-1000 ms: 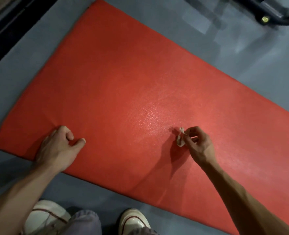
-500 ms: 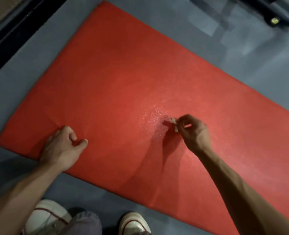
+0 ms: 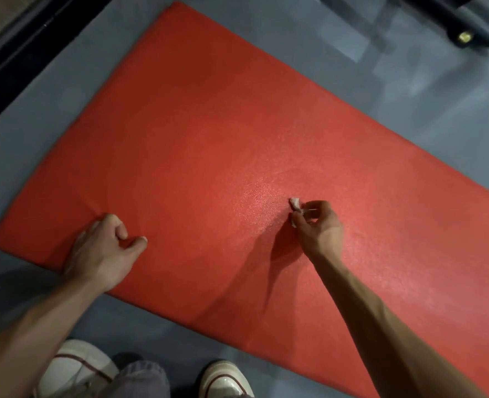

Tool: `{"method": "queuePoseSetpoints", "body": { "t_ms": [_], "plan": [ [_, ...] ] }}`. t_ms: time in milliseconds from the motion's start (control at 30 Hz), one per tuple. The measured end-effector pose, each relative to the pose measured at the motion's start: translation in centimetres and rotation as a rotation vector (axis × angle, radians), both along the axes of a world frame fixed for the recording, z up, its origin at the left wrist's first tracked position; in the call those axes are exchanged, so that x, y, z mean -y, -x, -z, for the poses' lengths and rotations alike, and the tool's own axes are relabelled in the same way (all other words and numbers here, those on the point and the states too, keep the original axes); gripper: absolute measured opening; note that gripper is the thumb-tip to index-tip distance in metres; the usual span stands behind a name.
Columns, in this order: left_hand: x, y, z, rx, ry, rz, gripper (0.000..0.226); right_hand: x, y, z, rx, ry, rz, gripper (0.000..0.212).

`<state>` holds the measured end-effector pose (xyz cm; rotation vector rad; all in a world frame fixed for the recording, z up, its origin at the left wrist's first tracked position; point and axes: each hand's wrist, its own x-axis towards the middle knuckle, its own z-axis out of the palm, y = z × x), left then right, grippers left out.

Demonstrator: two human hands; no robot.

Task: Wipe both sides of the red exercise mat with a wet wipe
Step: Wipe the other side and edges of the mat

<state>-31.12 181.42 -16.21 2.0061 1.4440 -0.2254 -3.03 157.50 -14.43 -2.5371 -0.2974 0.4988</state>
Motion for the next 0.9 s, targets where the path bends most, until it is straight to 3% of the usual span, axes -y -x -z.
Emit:
{"method": "queuePoseSetpoints", "body": {
  "t_ms": [67, 133, 233, 333, 500, 567, 600, 767, 833, 900],
  "plan": [
    [0.0, 0.0, 0.0, 0.008, -0.001, 0.000, 0.039, -0.3, 0.2, 0.2, 0.007, 0.005, -0.155, 0.016],
    [0.0, -0.1, -0.1, 0.014, 0.003, 0.001, 0.039, -0.4, -1.5, -0.5, 0.099, 0.023, -0.246, 0.029],
    [-0.1, 0.0, 0.0, 0.012, 0.012, 0.001, 0.040, 0.9, -7.0, -1.1, 0.285, 0.126, -0.121, 0.038],
    [0.0, 0.0, -0.1, 0.019, 0.008, 0.000, 0.040, 1.0, -8.2, -0.7, 0.283, 0.225, -0.141, 0.033],
    [0.1, 0.0, -0.2, 0.011, 0.014, -0.001, 0.039, -1.4, 3.6, -0.5, 0.183, -0.009, -0.672, 0.016],
    [0.0, 0.1, -0.1, 0.010, 0.014, 0.000, 0.038, -0.9, 5.1, 0.2, 0.195, 0.012, -1.002, 0.010],
    [0.0, 0.1, -0.1, 0.013, 0.015, 0.004, 0.038, -0.7, 3.8, 0.7, 0.222, 0.022, -1.027, 0.012],
    [0.1, 0.1, -0.2, 0.029, 0.012, -0.002, 0.041, -0.8, -6.2, 0.7, 0.367, 0.205, -0.347, 0.024],
    [0.2, 0.1, -0.3, 0.040, 0.007, -0.005, 0.041, -1.6, -5.5, 0.9, 0.369, 0.214, -0.342, 0.019],
    [0.3, 0.1, -0.3, 0.043, 0.017, -0.009, 0.040, -2.9, -1.1, 1.3, 0.343, 0.185, -0.608, 0.010]
  ]
}}
